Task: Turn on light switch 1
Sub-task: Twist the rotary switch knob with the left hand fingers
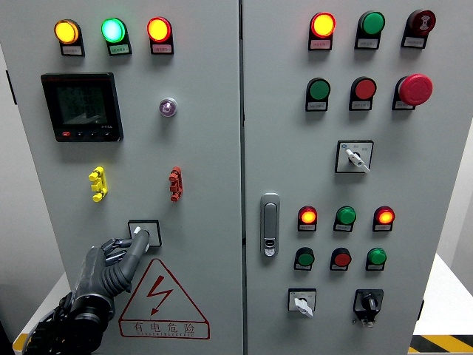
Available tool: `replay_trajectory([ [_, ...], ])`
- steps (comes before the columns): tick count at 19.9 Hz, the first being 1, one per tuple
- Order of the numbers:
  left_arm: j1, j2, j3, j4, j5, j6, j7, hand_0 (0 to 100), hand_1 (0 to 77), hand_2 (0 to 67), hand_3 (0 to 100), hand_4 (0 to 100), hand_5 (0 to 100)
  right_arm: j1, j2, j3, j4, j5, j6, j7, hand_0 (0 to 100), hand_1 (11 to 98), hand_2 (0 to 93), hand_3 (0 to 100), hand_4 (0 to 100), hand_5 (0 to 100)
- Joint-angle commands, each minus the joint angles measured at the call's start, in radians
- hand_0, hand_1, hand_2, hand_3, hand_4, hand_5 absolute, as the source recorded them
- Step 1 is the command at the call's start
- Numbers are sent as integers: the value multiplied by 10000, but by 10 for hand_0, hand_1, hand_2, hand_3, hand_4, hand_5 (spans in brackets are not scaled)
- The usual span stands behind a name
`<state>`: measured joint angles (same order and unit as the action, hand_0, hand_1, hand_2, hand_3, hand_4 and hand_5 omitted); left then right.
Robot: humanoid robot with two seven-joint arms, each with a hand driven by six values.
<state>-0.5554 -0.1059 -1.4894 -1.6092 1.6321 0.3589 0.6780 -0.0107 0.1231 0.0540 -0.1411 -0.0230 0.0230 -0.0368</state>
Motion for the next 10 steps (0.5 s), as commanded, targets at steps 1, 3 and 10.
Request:
replay_trajectory([
  [1, 1, 0, -1, 0, 0, 0, 0, 601, 461, 528, 1000, 1000, 1000, 0, 11, 12, 0, 0, -15, 0, 0, 196, 0, 197, 194, 105],
  [3, 1, 0, -1, 0, -15, 0, 0, 601, 463, 528, 1000, 1000, 1000, 0, -4, -3, 0, 0, -15, 0, 0, 194, 0, 197, 194, 105],
  [10, 1, -30, -1, -15, 0, 16, 0, 651, 463, 528, 1000, 1000, 1000, 0, -4, -3, 0, 0, 0, 0, 0, 197, 0, 197, 194, 105],
])
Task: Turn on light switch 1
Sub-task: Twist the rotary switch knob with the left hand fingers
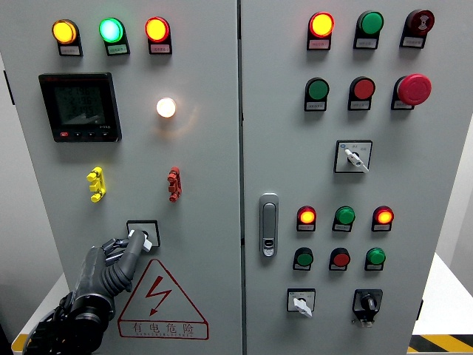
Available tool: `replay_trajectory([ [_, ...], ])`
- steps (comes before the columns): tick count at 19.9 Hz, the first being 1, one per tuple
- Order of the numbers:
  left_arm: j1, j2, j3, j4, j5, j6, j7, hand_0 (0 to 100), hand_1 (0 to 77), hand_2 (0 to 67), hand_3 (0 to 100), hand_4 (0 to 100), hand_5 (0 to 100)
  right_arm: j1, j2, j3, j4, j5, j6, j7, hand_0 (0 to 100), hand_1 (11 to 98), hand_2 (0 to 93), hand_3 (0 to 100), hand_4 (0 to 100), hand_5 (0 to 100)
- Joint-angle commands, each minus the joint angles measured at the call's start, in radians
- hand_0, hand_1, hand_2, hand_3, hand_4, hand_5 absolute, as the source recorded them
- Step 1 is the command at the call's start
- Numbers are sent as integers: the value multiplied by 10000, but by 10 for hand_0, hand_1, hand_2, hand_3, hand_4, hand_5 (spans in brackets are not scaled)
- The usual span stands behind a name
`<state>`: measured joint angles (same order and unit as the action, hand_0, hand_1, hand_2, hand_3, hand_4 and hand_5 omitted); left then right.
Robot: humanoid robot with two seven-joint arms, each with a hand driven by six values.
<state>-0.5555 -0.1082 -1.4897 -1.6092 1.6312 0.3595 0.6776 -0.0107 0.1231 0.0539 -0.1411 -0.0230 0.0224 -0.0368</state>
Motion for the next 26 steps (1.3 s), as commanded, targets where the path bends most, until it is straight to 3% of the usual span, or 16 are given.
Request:
replay_trajectory([
  [1, 2, -7, 2, -15, -5, 10, 4, 658, 461, 528, 1000, 1000, 1000, -1, -3, 13, 0, 0, 7, 0, 0, 197, 0, 197, 194, 105],
  [5, 2, -23, 2, -30, -21, 10, -11, 722, 412, 516, 1000, 1000, 1000, -1, -3, -2, 0, 0, 7, 0, 0, 199, 0, 197, 194, 105],
  [9, 17, -38, 17, -46, -36, -5, -11, 542, 463, 508, 1000, 1000, 1000, -1, 12, 13, 0, 0, 6, 0, 0, 193, 0, 197, 194, 105],
  [13, 48, -38, 17, -61, -67, -20, -26, 424, 476, 502, 1000, 1000, 1000, -1, -3, -2, 0, 0, 6, 0, 0, 197, 0, 197, 194, 105],
  [14, 63, -53, 17, -61, -82, -36, -42, 139, 482, 501, 1000, 1000, 1000, -1, -3, -2, 0, 0, 7, 0, 0, 197, 0, 197, 194, 105],
  [15, 79, -53, 17, -76, -82, -51, -42, 13, 484, 500, 1000, 1000, 1000, -1, -3, -2, 0, 0, 7, 0, 0, 197, 0, 197, 194, 105],
  [26, 232, -69, 94, -138, -82, -51, -57, 0, 519, 487, 1000, 1000, 1000, -1, -3, -2, 0, 0, -9, 0, 0, 193, 0, 197, 194, 105],
])
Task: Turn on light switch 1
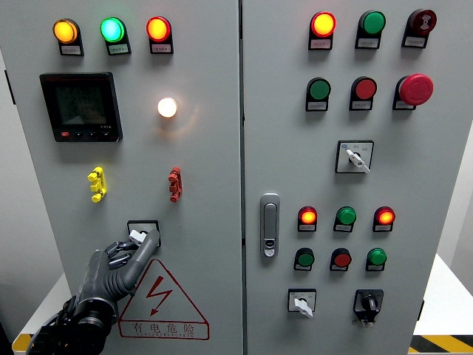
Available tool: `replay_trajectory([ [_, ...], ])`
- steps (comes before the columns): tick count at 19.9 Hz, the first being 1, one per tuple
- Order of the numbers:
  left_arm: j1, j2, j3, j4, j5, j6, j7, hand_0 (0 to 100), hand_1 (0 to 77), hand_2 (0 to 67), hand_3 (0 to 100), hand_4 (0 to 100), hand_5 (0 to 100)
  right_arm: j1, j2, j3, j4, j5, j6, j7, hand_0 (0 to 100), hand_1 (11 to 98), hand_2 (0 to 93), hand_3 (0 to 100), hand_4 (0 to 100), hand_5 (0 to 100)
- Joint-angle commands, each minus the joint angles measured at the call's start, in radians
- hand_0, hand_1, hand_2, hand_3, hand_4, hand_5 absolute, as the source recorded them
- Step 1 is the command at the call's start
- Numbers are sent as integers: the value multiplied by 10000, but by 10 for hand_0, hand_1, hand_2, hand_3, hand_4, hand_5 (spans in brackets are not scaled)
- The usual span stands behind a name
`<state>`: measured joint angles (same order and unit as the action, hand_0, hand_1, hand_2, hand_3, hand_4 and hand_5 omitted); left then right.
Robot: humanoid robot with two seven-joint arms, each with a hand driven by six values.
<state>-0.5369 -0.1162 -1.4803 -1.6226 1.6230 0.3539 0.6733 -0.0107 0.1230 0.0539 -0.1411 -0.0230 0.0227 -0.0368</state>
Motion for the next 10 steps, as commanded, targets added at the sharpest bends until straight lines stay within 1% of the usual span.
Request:
replay_trajectory([
  [1, 92, 12, 0, -18, 0, 5, -14, 0, 520, 487, 1000, 1000, 1000, 0, -3, -2, 0, 0, 2, 0, 0, 193, 0, 197, 194, 105],
  [2, 168, 12, 0, -34, 0, -10, -29, 0, 520, 487, 1000, 1000, 1000, 0, -3, -2, 0, 0, 3, 0, 0, 193, 0, 197, 194, 105],
  [3, 260, 27, 0, -49, -15, -26, -44, 0, 518, 487, 1000, 1000, 1000, 0, 12, -2, 0, 0, 3, 0, 0, 193, 0, 197, 194, 105],
  [4, 398, 27, 15, -95, -15, -26, -60, 0, 517, 487, 1000, 1000, 1000, 0, 13, -2, 0, 0, 3, 0, 0, 193, 0, 197, 194, 105],
  [5, 582, 42, 15, -247, -15, -41, -90, 0, 516, 486, 1000, 1000, 1000, 0, -3, -2, 0, 0, 3, 0, 0, 196, 0, 197, 194, 105],
  [6, 750, 58, 15, -279, -15, -87, -121, 0, 511, 484, 1000, 1000, 1000, 0, 12, -2, 0, 0, -13, 0, 0, 197, 0, 197, 194, 105],
  [7, 843, 88, 15, -310, -31, -194, -288, 0, 508, 482, 1000, 1000, 1000, 0, -3, -2, 0, 0, -13, 0, 0, 198, 0, 197, 194, 105],
  [9, 981, 134, -15, -310, -122, -362, -794, 0, 500, 483, 1000, 1000, 1000, 0, -3, -2, 0, 0, -13, 0, 0, 188, 0, 197, 194, 105],
  [10, 1119, 134, -76, -310, -411, -561, -1115, 0, 498, 484, 1000, 1000, 1000, 0, -3, -2, 0, 0, 2, 0, 0, 189, 0, 197, 194, 105],
])
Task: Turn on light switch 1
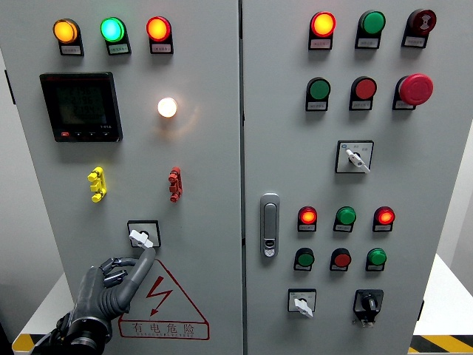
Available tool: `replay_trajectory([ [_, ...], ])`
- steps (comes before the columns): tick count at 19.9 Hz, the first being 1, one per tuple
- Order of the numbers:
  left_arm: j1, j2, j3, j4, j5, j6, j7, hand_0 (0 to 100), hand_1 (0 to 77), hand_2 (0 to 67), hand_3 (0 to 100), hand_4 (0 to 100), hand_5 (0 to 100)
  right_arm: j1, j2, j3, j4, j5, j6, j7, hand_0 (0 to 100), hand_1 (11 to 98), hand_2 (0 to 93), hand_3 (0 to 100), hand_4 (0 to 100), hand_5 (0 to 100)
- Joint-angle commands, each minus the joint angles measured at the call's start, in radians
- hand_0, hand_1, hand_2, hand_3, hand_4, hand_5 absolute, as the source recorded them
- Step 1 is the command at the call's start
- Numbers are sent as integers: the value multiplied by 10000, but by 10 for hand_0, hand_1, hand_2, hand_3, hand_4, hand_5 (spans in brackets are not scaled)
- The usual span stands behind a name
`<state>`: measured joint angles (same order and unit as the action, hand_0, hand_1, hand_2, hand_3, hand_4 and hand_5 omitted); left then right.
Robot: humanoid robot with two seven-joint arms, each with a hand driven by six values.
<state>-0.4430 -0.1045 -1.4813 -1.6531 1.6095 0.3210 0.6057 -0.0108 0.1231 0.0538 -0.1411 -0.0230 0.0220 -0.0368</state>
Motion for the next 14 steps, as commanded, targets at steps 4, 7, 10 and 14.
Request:
replay_trajectory([
  [4, 671, 201, -342, -21, -2025, -1443, -1622, 0, 473, 482, 1000, 1000, 1000, 1, 11, -1, 0, 0, 10, 0, 0, 198, 0, 197, 194, 105],
  [7, 1192, 217, -603, -21, -2273, -2487, -2007, 0, 418, 426, 975, 1000, 978, 1, -4, -1, 0, 0, -5, 0, 0, 199, 0, 197, 194, 106],
  [10, 1637, 552, -543, 10, -2304, -2612, -2649, 0, 375, 377, 916, 1000, 937, 1, -4, -1, 0, 0, 11, 0, 0, 180, 0, 197, 194, 105],
  [14, 2480, 1212, -450, 117, -3390, -2872, -3572, 0, 319, 323, 815, 950, 820, 1, -4, -1, 0, 0, -5, 0, 0, 198, 0, 197, 194, 105],
])
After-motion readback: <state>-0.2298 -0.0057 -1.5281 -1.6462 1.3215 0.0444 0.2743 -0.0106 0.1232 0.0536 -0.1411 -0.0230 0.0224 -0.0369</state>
